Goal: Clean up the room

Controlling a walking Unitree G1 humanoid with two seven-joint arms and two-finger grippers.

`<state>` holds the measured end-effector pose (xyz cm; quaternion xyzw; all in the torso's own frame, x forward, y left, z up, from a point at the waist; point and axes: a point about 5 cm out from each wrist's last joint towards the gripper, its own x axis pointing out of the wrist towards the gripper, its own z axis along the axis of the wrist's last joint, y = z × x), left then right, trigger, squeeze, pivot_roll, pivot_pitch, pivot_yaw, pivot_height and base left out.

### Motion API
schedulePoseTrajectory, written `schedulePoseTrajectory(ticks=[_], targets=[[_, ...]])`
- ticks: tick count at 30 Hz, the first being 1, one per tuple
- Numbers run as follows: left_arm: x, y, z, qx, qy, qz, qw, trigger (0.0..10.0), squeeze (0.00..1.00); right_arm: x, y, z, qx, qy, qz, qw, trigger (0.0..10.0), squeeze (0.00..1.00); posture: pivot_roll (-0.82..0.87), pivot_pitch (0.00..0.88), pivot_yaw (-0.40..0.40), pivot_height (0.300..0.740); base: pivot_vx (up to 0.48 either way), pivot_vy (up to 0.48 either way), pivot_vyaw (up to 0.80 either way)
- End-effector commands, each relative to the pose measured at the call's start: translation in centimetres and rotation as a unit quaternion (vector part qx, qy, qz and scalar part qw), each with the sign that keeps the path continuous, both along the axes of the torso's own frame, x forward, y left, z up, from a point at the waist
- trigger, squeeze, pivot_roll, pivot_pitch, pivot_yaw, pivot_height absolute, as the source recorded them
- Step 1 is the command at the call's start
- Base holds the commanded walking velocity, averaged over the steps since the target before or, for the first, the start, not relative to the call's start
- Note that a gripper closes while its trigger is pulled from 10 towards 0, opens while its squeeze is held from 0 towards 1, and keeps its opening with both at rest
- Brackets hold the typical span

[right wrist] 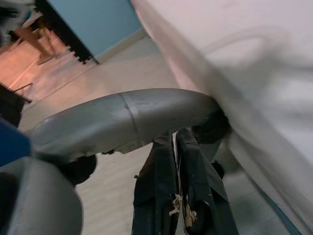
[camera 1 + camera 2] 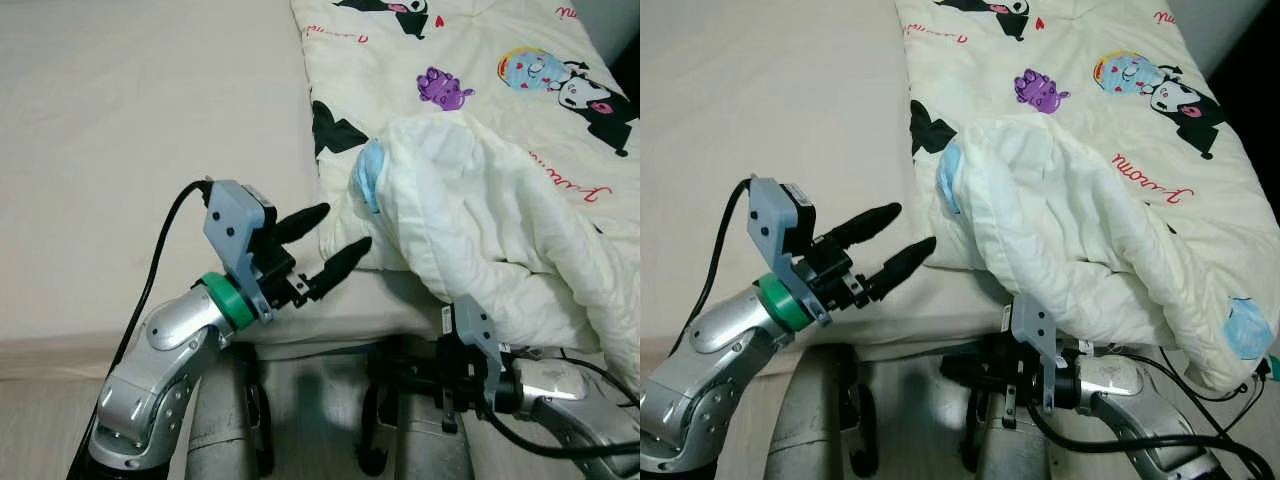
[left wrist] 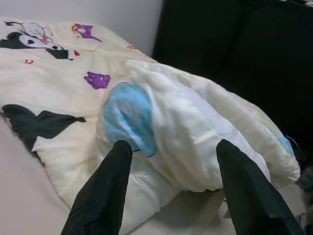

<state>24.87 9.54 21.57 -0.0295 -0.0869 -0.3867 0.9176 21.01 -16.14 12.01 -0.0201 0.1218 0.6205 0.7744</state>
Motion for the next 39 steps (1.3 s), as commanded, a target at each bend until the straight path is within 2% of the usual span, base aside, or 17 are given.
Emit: schedulePoseTrajectory(ticks=[1,8,10,12,13,14,15,18,23,26,29,30,32,34,36,38,39], targets=[[0.3,0.3,-0.5,0.003,0.015,0.023,1.0,10.0,0.0,-0.7,0.3,1.0,0.02,0.017,0.018,0.999,10.0,0.0,0.02,0.207,0.055,0.595,0.0,0.0,0.0],[1.2,0.6,0.0,-0.003,0.003,0.061,0.998,10.0,0.0,1.1,0.5,8.1,0.138,-0.044,-0.005,0.989,10.0,0.0,0.02,0.201,0.058,0.595,0.0,0.0,0.0],[1.3,0.7,0.2,-0.009,0.002,0.067,0.998,10.0,0.0,3.9,-1.3,13.6,0.19,-0.163,-0.085,0.964,10.0,0.0,0.03,0.197,0.063,0.595,0.0,0.0,0.0],[1.5,0.8,0.3,-0.014,0.003,0.076,0.997,10.0,0.0,5.3,-2.9,14.9,0.17,-0.22,-0.146,0.949,10.0,0.0,0.03,0.196,0.064,0.595,0.0,0.0,0.0],[1.5,0.8,0.3,-0.014,0.003,0.076,0.997,10.0,0.0,5.3,-2.9,14.9,0.17,-0.22,-0.146,0.949,10.0,0.0,0.03,0.196,0.064,0.595,0.0,0.0,0.0],[1.7,1.1,0.5,-0.018,0.001,0.089,0.996,10.0,0.0,6.7,-5.0,15.3,0.133,-0.264,-0.218,0.93,10.0,0.0,0.03,0.197,0.064,0.595,0.0,0.0,0.0],[1.7,1.1,0.5,-0.018,0.001,0.089,0.996,10.0,0.0,6.7,-5.0,15.3,0.133,-0.264,-0.218,0.93,10.0,0.0,0.03,0.197,0.064,0.595,0.0,0.0,0.0],[2.0,1.6,0.7,-0.025,0.002,0.11,0.994,10.0,0.0,8.5,-8.5,14.6,0.05,-0.306,-0.322,0.895,10.0,0.0,0.03,0.197,0.063,0.595,0.0,0.0,0.0],[2.1,1.8,0.8,-0.029,0.003,0.118,0.993,10.0,0.0,9.1,-10.0,14.0,0.022,-0.309,-0.366,0.878,10.0,0.0,0.04,0.198,0.063,0.595,0.0,0.0,0.0],[2.3,2.3,1.3,-0.041,0.003,0.134,0.99,10.0,0.0,10.6,-12.1,8.8,-0.029,-0.237,-0.435,0.868,10.0,0.0,0.05,0.197,0.065,0.595,0.0,0.0,0.0],[2.2,2.3,1.3,-0.039,0.004,0.131,0.991,10.0,0.0,11.0,-10.7,5.2,-0.036,-0.168,-0.415,0.893,10.0,0.0,0.07,0.195,0.064,0.595,0.0,0.0,0.0],[1.9,2.3,1.1,-0.035,0.008,0.126,0.991,10.0,0.0,10.9,-8.2,2.1,-0.025,-0.103,-0.371,0.922,10.0,0.0,0.07,0.194,0.065,0.595,0.0,0.0,0.0],[1.9,2.3,1.1,-0.035,0.008,0.126,0.991,10.0,0.0,10.9,-8.2,2.1,-0.025,-0.103,-0.371,0.922,10.0,0.0,0.07,0.194,0.065,0.595,0.0,0.0,0.0],[1.3,2.1,0.5,-0.023,0.015,0.115,0.993,10.0,0.0,9.6,-2.6,-2.1,0.003,-0.002,-0.265,0.964,10.0,0.0,0.08,0.192,0.065,0.595,0.0,0.0,0.0],[1.3,2.1,0.5,-0.023,0.015,0.115,0.993,10.0,0.0,9.6,-2.6,-2.1,0.003,-0.002,-0.265,0.964,10.0,0.0,0.08,0.192,0.065,0.595,0.0,0.0,0.0],[0.9,1.8,-0.1,-0.015,0.022,0.109,0.994,10.0,0.0,7.5,0.8,-4.9,0.006,0.058,-0.182,0.982,10.0,0.0,0.08,0.189,0.059,0.595,0.0,0.0,0.0],[0.9,1.8,-0.1,-0.015,0.022,0.109,0.994,10.0,0.0,7.5,0.8,-4.9,0.006,0.058,-0.182,0.982,10.0,0.0,0.08,0.189,0.059,0.595,0.0,0.0,0.0]])
